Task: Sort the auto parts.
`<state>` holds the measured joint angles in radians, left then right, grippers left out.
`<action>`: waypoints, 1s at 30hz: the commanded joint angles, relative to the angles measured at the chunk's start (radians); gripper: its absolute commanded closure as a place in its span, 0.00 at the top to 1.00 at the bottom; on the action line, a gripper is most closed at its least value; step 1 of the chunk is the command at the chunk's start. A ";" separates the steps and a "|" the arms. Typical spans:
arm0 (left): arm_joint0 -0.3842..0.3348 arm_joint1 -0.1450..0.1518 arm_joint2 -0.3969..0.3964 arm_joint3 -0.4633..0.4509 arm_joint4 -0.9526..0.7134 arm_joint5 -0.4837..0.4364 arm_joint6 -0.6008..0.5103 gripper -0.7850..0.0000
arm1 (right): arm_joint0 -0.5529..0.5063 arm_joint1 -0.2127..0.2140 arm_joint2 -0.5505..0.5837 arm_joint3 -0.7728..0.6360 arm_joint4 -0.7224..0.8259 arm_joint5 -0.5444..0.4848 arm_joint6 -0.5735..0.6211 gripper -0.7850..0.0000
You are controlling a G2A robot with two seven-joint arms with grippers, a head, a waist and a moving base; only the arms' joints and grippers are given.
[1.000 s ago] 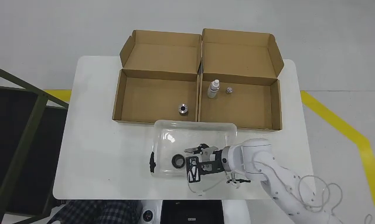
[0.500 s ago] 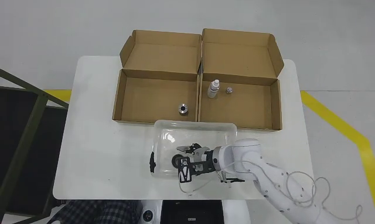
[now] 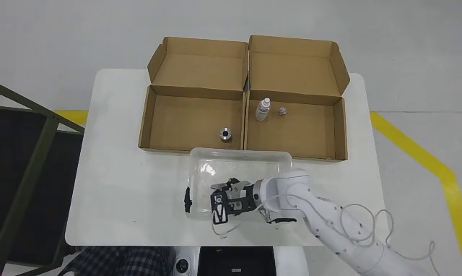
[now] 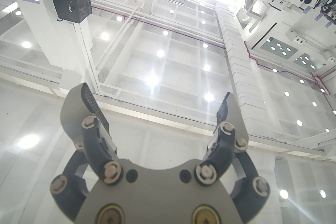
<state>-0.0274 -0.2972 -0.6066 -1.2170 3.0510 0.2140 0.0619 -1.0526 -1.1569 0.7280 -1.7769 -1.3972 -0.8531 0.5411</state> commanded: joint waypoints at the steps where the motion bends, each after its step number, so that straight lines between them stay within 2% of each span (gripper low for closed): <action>1: 0.000 0.000 0.000 0.000 0.000 0.000 0.000 1.00 | 0.006 -0.002 -0.005 0.008 0.005 -0.004 -0.001 0.44; 5: 0.000 0.000 0.000 0.000 0.000 0.000 0.000 1.00 | 0.011 -0.003 -0.007 0.014 0.018 -0.015 -0.007 0.21; 7: 0.000 0.000 0.000 0.000 0.000 0.000 0.000 1.00 | 0.011 -0.002 -0.002 0.012 0.026 -0.022 -0.009 0.00; 19: 0.000 0.000 0.000 0.000 0.000 0.000 0.000 1.00 | -0.004 0.014 0.052 -0.052 0.074 -0.048 -0.012 0.00; 30: 0.000 0.000 0.000 0.000 0.000 0.000 0.000 1.00 | -0.046 0.043 0.169 -0.138 0.160 -0.057 -0.009 0.00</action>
<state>-0.0274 -0.2971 -0.6066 -1.2170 3.0510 0.2140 0.0619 -1.0934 -1.1167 0.8840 -1.9060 -1.2480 -0.9118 0.5319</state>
